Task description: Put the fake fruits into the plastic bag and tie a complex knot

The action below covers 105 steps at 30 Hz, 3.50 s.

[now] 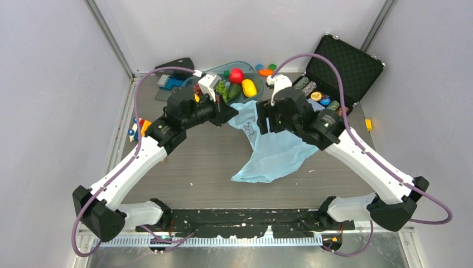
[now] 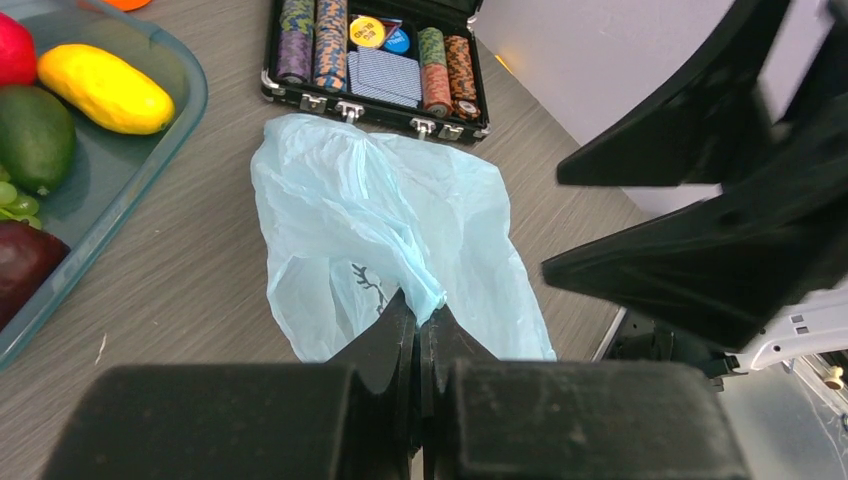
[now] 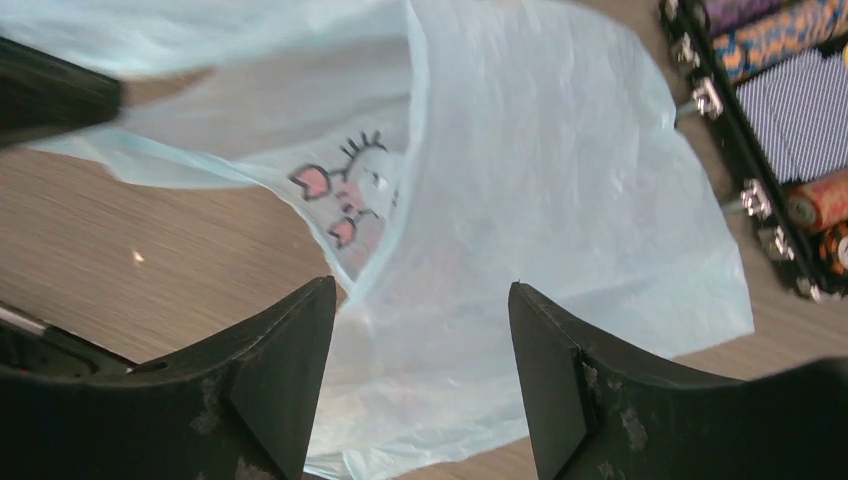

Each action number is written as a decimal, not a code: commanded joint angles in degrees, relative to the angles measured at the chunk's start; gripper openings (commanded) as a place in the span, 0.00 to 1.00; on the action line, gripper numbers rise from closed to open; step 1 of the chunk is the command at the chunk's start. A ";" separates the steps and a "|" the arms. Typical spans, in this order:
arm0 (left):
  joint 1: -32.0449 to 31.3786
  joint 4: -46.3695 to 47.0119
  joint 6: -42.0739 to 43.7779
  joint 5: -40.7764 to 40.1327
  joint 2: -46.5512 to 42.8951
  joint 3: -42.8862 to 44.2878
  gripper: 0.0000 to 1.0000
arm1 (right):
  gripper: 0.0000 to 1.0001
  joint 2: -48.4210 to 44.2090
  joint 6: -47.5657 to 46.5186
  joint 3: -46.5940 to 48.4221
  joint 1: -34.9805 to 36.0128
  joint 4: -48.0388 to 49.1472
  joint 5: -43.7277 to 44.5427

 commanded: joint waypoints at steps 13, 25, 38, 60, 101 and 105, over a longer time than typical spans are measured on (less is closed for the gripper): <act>0.54 -0.28 0.47 1.75 -1.49 2.37 0.00 | 0.65 4.00 9.43 -11.76 4.66 17.70 14.79; 0.80 -1.96 2.05 0.23 -2.12 2.67 0.00 | 0.51 11.27 10.37 -11.98 4.94 18.82 20.28; 1.86 -6.00 7.01 -4.29 -1.31 4.45 0.00 | 0.13 5.73 7.87 -14.43 2.77 14.12 18.82; 1.93 -19.42 15.59 9.24 -7.76 17.51 0.99 | 0.05 -5.48 4.63 -8.04 -22.69 4.08 -14.48; 16.71 -32.88 -0.14 -20.24 54.09 50.82 0.89 | 0.05 -6.97 7.41 -9.71 -24.44 8.32 -20.57; 15.64 -32.82 -0.98 -21.77 55.55 48.93 0.89 | 0.05 -6.63 7.74 -9.75 -24.44 8.96 -21.18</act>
